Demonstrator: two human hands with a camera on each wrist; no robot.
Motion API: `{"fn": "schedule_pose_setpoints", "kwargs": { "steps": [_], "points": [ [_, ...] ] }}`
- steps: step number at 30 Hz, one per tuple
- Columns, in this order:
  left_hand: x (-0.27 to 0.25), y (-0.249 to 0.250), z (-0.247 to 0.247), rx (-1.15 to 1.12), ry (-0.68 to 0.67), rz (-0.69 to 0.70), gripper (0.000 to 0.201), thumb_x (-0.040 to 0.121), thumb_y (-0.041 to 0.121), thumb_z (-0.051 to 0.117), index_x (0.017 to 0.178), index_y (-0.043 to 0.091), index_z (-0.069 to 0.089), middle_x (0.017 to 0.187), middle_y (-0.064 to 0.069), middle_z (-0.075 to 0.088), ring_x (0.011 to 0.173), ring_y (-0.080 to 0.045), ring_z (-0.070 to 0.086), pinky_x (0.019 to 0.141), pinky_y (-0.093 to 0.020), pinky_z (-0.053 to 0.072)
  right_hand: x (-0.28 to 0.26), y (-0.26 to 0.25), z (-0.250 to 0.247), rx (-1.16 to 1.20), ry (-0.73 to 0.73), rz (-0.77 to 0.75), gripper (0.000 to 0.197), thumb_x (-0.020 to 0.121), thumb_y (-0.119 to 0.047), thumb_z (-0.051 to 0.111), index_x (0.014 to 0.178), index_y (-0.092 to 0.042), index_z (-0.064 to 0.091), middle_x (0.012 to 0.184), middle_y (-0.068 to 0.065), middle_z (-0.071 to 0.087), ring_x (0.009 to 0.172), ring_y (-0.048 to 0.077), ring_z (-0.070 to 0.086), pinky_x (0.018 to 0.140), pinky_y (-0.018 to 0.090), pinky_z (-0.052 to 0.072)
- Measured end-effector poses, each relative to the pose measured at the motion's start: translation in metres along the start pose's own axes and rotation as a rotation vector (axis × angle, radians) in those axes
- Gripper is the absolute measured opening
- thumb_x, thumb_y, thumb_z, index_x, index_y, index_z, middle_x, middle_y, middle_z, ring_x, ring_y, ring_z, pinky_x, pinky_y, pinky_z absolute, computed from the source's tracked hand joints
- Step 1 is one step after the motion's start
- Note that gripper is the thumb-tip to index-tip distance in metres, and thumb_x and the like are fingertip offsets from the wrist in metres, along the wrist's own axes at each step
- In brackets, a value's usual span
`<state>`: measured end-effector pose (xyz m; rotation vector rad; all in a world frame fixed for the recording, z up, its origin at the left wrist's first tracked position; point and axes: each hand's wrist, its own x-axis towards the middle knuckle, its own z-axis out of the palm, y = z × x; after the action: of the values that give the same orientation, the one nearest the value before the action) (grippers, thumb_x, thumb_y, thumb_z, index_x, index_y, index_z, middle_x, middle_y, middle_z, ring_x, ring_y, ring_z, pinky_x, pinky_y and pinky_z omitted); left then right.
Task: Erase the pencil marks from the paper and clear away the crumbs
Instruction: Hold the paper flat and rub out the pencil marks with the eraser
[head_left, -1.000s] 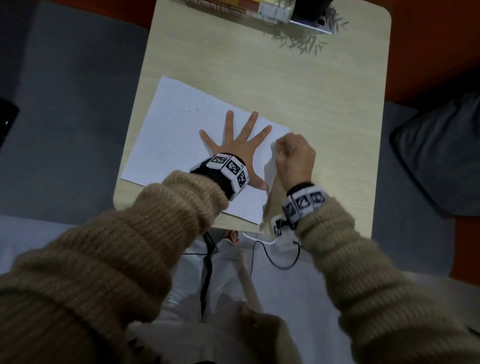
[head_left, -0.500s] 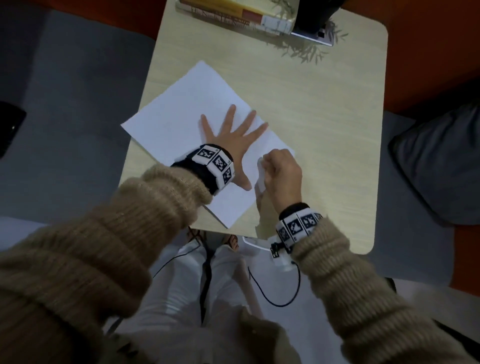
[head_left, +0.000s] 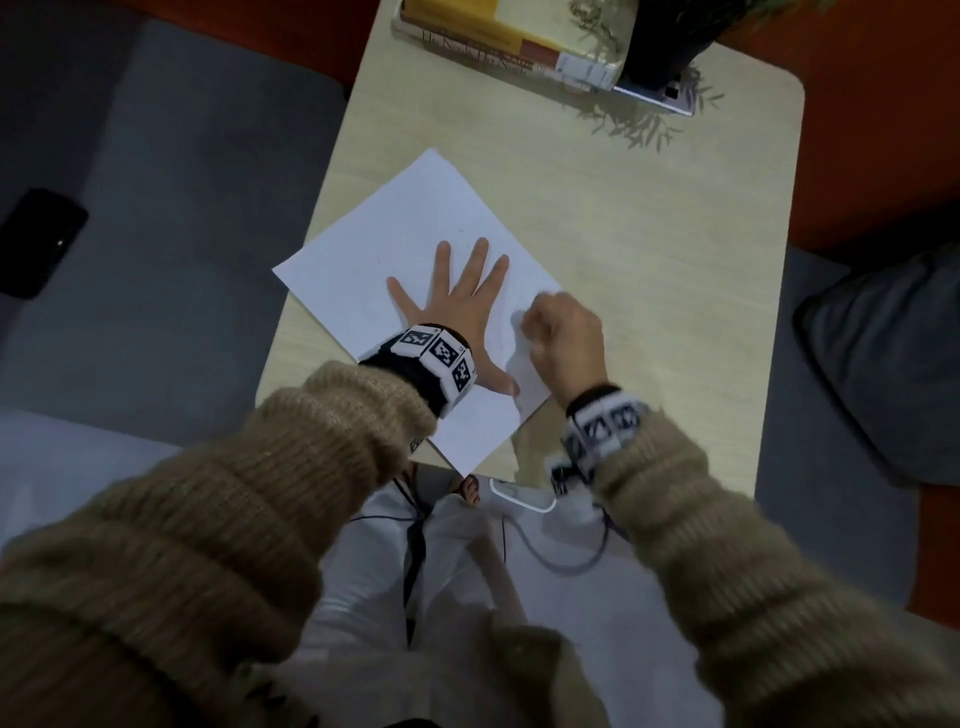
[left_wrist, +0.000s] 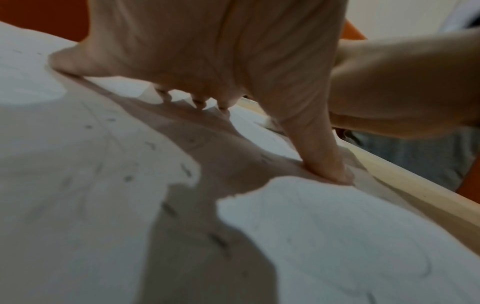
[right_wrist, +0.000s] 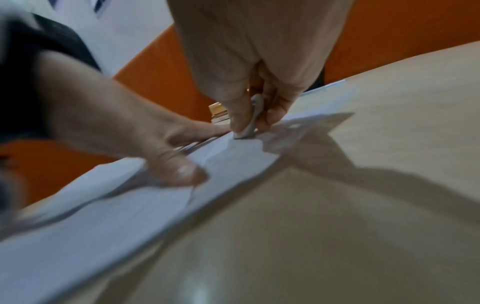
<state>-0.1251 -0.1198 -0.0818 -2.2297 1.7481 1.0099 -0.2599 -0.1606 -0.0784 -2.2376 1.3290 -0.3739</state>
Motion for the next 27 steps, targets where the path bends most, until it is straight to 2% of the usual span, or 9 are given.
{"fn": "schedule_pose_setpoints", "kwargs": {
  "steps": [1,3,7,11,14,17,20,23,27],
  "points": [
    [0.000,0.000,0.001,0.003,0.008,-0.005,0.140,0.051,0.068,0.076,0.144,0.038,-0.024,0.152,0.013,-0.034,0.141,-0.028,-0.031,0.096,-0.080,-0.005,-0.018,-0.004,0.001,-0.007,-0.039,-0.021,0.013,0.075,-0.005,0.056,0.063,0.000,0.054,0.065,0.018,0.055,0.058,0.028,0.051,0.052,0.027,0.023],
    [0.000,-0.001,0.001,0.020,0.015,-0.010,0.137,0.053,0.065,0.075,0.144,0.038,-0.024,0.152,0.012,-0.034,0.142,-0.029,-0.030,0.097,-0.081,-0.004,-0.037,-0.008,0.002,0.010,-0.112,-0.027,0.018,0.075,-0.008,0.059,0.060,-0.002,0.052,0.061,0.015,0.053,0.053,0.025,0.048,0.049,0.026,0.027],
    [0.005,0.003,-0.013,0.111,-0.041,0.080,0.143,0.049,0.071,0.076,0.145,0.036,-0.023,0.153,0.011,-0.034,0.142,-0.031,-0.028,0.098,-0.080,-0.002,0.018,-0.002,-0.004,-0.008,-0.029,0.031,0.012,0.078,-0.004,0.061,0.066,0.001,0.061,0.068,0.022,0.061,0.061,0.032,0.057,0.055,0.028,0.037],
    [0.008,0.007,-0.037,0.248,-0.072,0.114,0.142,0.051,0.066,0.079,0.147,0.035,-0.020,0.155,0.010,-0.029,0.142,-0.030,-0.028,0.100,-0.079,-0.005,0.041,0.005,-0.016,-0.009,-0.110,0.036,0.007,0.076,0.002,0.059,0.073,-0.001,0.064,0.077,0.020,0.066,0.073,0.033,0.059,0.062,0.038,0.048],
    [-0.001,0.005,-0.022,0.081,-0.057,-0.015,0.142,0.051,0.069,0.077,0.147,0.032,-0.021,0.154,0.009,-0.032,0.142,-0.027,-0.029,0.101,-0.079,-0.004,0.033,0.007,-0.016,-0.031,-0.104,0.037,0.005,0.081,0.002,0.055,0.080,0.002,0.060,0.083,0.023,0.060,0.075,0.032,0.055,0.062,0.038,0.046],
    [-0.008,0.005,-0.002,-0.017,-0.026,-0.032,0.143,0.048,0.077,0.071,0.145,0.034,-0.025,0.151,0.013,-0.036,0.141,-0.026,-0.032,0.098,-0.080,-0.004,0.007,0.008,-0.005,-0.001,-0.049,0.006,0.007,0.081,0.001,0.059,0.075,0.000,0.056,0.076,0.018,0.055,0.066,0.025,0.048,0.056,0.031,0.037],
    [-0.003,0.002,0.006,-0.041,0.012,-0.011,0.141,0.049,0.075,0.071,0.145,0.035,-0.024,0.151,0.014,-0.035,0.141,-0.027,-0.032,0.095,-0.081,-0.005,-0.035,-0.002,-0.002,0.001,-0.180,-0.039,0.018,0.077,0.002,0.062,0.065,-0.002,0.049,0.069,0.012,0.048,0.060,0.017,0.038,0.049,0.024,0.021],
    [-0.001,0.001,0.007,-0.031,0.021,-0.002,0.144,0.046,0.076,0.073,0.145,0.035,-0.024,0.151,0.014,-0.035,0.141,-0.027,-0.032,0.093,-0.082,-0.005,-0.003,-0.007,-0.007,-0.029,-0.235,-0.065,0.014,0.078,-0.005,0.059,0.065,-0.002,0.054,0.067,0.016,0.052,0.057,0.022,0.045,0.053,0.026,0.025],
    [-0.002,0.000,0.005,-0.016,0.028,-0.009,0.146,0.042,0.079,0.071,0.145,0.037,-0.024,0.152,0.016,-0.034,0.141,-0.026,-0.032,0.093,-0.081,-0.007,0.055,-0.009,-0.003,-0.057,-0.080,0.016,0.013,0.082,-0.004,0.054,0.073,0.003,0.061,0.076,0.024,0.058,0.065,0.032,0.055,0.055,0.031,0.032]
  ]
}}
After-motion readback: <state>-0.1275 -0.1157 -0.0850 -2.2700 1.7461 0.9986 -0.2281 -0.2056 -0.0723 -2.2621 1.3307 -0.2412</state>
